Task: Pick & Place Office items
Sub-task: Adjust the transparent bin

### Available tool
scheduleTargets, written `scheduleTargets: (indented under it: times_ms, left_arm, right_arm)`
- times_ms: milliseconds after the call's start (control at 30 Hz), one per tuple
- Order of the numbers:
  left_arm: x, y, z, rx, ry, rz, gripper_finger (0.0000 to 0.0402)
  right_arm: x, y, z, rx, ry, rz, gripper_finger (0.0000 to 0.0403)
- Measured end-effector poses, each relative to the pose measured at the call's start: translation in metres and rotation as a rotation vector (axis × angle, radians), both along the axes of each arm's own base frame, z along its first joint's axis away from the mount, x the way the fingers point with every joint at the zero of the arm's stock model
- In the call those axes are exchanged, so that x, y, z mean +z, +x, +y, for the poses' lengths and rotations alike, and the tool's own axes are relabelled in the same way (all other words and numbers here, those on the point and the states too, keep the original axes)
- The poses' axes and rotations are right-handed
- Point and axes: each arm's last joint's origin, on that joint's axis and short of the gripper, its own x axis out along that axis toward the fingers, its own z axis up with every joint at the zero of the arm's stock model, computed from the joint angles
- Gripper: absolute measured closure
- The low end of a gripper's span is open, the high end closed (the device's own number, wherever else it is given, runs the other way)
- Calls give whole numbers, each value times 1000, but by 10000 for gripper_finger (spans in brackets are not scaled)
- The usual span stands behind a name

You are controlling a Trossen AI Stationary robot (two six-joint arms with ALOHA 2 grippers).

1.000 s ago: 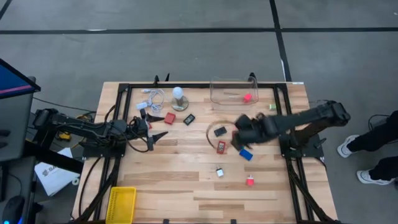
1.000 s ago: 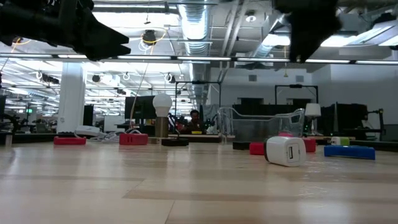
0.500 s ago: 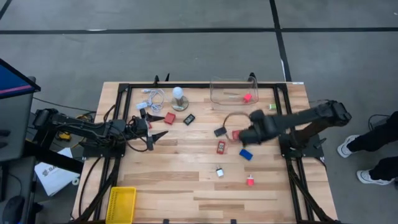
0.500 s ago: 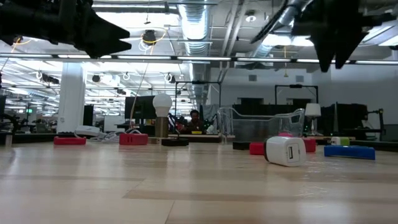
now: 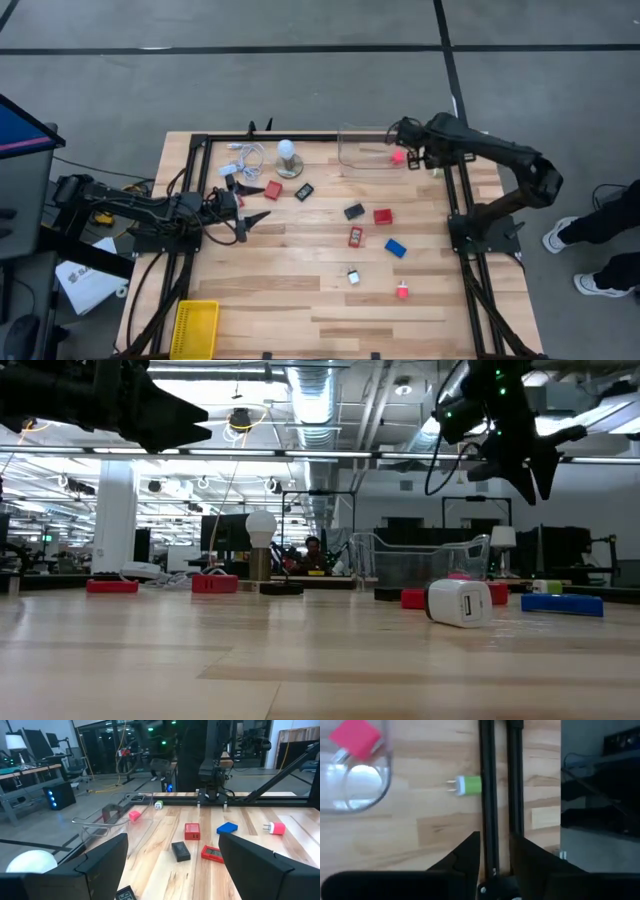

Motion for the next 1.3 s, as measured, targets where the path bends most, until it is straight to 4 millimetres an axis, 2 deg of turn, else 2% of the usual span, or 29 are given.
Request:
scheduleTargets:
  times_ms: [167, 400, 500, 700, 833, 967, 1100, 1300]
  left_arm:
    - [0, 0, 0, -7, -7, -2, 92]
    - [0, 0, -1, -26, -24, -7, 92]
    - [0, 0, -1, -26, -24, -7, 92]
    - [0, 0, -2, -56, -25, -7, 92]
    - [1, 0, -2, -58, -26, -10, 92]
    - [2, 1, -2, -58, -28, -28, 92]
    - [3, 1, -2, -70, -28, -33, 92]
    - [3, 1, -2, -70, -28, -33, 92]
  right_arm:
    - [-1, -13, -19, -117, -22, -30, 334]
    - [-5, -21, -32, -293, -86, -113, 397]
    - [-16, -23, -37, -368, -71, -179, 393]
    - [-46, -41, -43, -460, -15, -189, 400]
    - [-66, -48, -45, -478, -16, -206, 402]
    - [-80, -48, -54, -456, -76, -295, 402]
    - [-93, -49, -58, -456, -95, -374, 402]
    - [-99, -54, -59, -470, -116, -369, 403]
